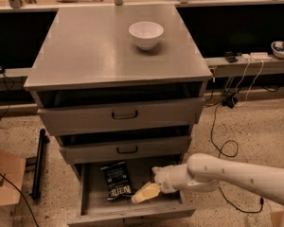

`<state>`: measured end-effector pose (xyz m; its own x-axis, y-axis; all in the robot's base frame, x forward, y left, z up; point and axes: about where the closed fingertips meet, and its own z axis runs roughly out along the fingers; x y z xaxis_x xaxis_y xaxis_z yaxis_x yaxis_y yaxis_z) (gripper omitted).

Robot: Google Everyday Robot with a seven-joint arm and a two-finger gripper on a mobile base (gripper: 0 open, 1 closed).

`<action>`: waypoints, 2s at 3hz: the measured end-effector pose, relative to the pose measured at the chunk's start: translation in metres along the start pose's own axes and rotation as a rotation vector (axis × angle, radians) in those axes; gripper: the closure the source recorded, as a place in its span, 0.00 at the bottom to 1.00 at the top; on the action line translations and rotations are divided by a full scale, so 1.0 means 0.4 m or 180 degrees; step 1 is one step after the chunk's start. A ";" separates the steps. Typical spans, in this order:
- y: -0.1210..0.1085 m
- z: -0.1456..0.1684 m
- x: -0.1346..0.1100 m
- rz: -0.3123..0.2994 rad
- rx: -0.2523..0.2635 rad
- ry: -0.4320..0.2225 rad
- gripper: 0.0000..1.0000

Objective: Pick blue chip bag from bottom drawer and place on counter

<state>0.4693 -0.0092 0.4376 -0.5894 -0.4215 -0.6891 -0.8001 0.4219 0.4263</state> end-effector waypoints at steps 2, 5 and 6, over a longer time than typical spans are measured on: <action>-0.096 0.272 0.080 0.0041 -0.0092 0.0162 0.00; -0.210 0.464 0.127 0.0193 0.0048 0.0291 0.00; -0.255 0.567 0.150 0.0124 0.0144 0.0310 0.00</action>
Offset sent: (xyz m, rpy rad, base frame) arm 0.0448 0.0895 -0.1683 -0.0377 0.0727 0.0461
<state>0.5406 0.1046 0.2199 -0.6298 -0.4790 -0.6114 -0.7718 0.4745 0.4233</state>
